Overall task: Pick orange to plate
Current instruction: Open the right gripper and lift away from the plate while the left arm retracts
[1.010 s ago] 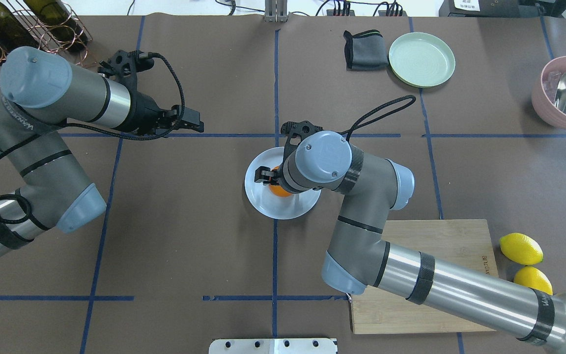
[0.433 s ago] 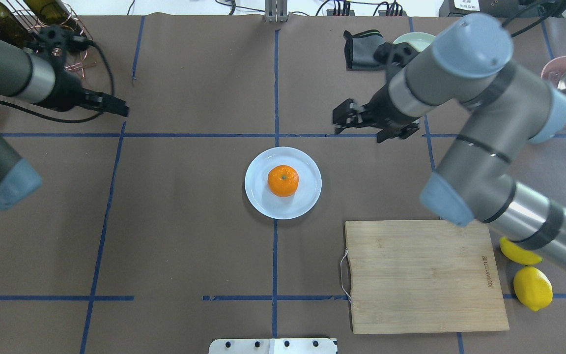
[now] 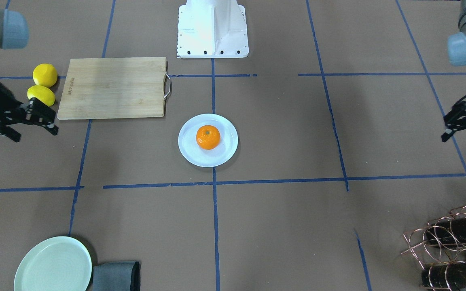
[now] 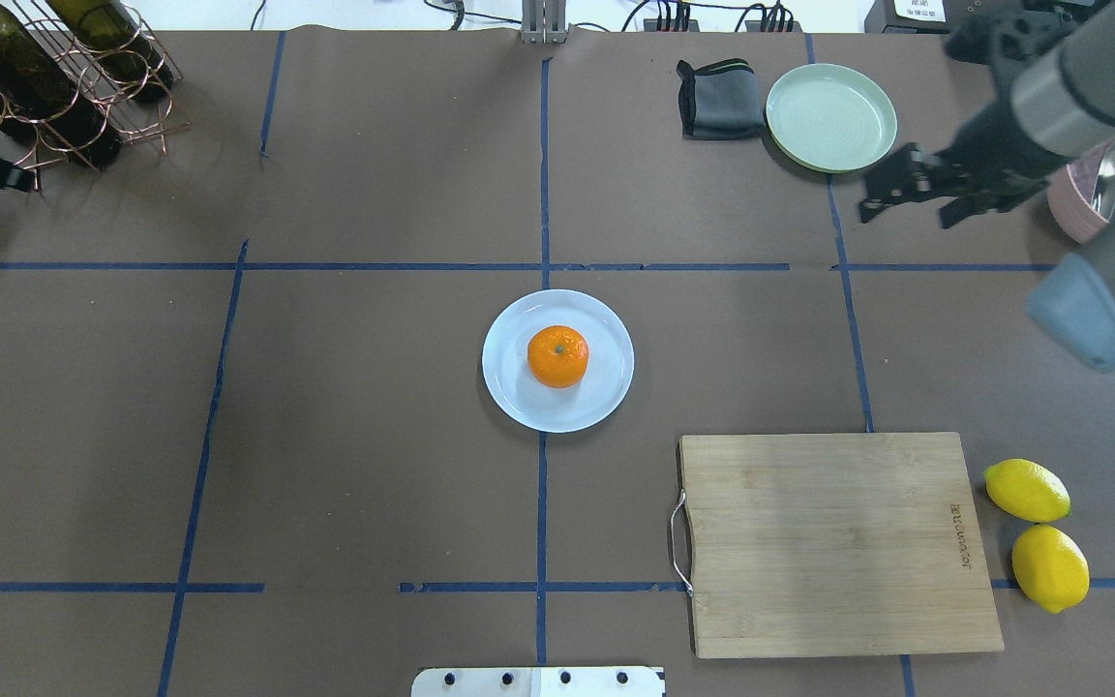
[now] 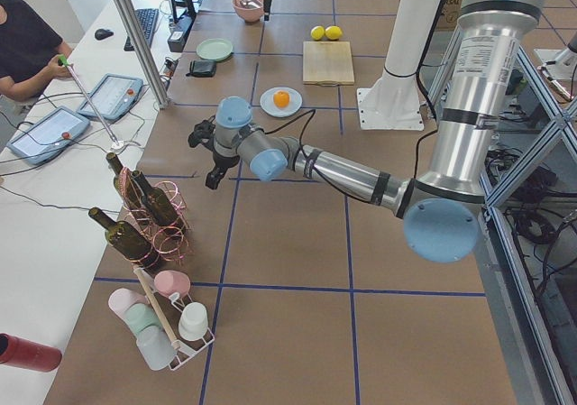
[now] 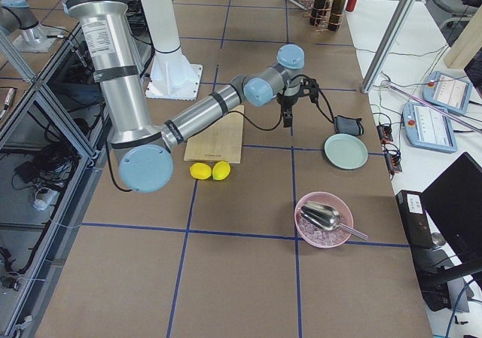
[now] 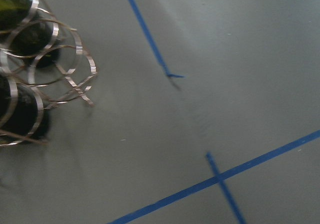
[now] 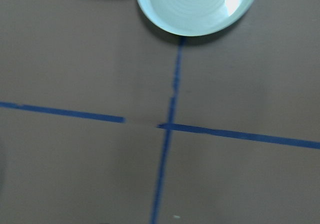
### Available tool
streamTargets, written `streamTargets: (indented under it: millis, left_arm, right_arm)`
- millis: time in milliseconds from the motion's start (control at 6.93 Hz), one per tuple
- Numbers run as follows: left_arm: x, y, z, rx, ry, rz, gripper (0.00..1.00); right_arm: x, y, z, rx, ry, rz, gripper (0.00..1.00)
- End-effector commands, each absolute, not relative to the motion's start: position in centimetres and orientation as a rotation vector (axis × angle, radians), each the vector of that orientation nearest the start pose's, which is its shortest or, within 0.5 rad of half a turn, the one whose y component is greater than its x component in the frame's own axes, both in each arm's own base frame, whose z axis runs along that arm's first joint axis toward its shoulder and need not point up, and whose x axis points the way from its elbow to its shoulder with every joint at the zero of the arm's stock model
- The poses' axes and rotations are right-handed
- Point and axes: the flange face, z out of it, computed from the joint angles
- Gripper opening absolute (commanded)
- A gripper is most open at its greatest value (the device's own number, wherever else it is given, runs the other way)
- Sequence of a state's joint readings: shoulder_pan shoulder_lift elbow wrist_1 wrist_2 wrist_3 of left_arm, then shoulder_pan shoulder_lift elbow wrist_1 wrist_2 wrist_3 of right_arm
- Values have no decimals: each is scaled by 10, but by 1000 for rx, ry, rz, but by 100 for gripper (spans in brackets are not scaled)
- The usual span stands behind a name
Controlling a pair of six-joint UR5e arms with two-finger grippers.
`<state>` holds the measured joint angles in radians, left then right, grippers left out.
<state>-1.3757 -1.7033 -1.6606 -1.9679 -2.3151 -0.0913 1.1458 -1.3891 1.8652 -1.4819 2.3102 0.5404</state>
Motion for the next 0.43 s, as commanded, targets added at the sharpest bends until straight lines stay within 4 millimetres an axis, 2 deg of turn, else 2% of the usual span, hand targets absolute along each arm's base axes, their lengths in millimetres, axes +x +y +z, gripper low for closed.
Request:
streamTargets:
  millis: [0, 144, 289]
  left_arm:
    - [-51, -556, 537, 409, 738, 354, 100]
    - [-80, -549, 538, 338, 749, 273, 100]
    - [-81, -544, 530, 277, 758, 245, 100]
  right_arm:
    - [-50, -505, 543, 159, -799, -252, 100]
    - [0, -504, 573, 157, -828, -268, 100]
    - [27, -503, 581, 138, -819, -286, 100]
